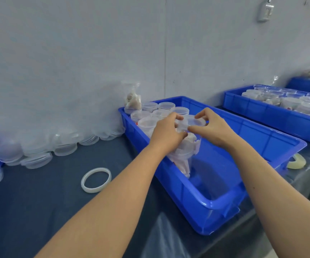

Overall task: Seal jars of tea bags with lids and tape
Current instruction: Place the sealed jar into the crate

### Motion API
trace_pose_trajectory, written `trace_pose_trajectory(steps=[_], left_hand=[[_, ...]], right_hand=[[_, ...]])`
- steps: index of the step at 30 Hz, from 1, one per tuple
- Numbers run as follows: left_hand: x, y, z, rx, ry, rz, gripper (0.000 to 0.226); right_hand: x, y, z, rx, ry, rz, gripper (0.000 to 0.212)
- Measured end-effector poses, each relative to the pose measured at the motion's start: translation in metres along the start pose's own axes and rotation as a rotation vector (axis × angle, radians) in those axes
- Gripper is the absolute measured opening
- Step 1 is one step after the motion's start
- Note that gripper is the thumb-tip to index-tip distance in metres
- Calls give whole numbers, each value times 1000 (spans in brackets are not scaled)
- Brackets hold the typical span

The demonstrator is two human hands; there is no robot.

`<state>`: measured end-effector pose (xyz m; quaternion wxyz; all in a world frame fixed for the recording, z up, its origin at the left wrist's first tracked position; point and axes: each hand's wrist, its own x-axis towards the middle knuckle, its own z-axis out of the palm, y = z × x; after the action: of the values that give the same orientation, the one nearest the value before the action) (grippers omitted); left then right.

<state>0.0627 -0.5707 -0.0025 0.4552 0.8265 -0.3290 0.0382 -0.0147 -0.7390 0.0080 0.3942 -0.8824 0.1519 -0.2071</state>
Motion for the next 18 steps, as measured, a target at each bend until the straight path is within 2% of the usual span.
trace_pose_trajectory(steps=[7,11,12,15,18], left_hand=[[-2,-1,5,173,-81,-43,49],[-4,3,1,189,-103,-17,29],[-5,2,-1,178,-95,-8,31],[-13,-1,-14,70,-24,2,44],[-29,-14,-44,-100,143,5,36]], right_hand=[[1,4,13,31,-197,82,44],[1,-1,15,-2,-262,112,35],[1,-3,15,-38,-267,106,31],[-1,-18,17,-186,-158,16,27],[-11,-57,34,-197,-41,-214,25]])
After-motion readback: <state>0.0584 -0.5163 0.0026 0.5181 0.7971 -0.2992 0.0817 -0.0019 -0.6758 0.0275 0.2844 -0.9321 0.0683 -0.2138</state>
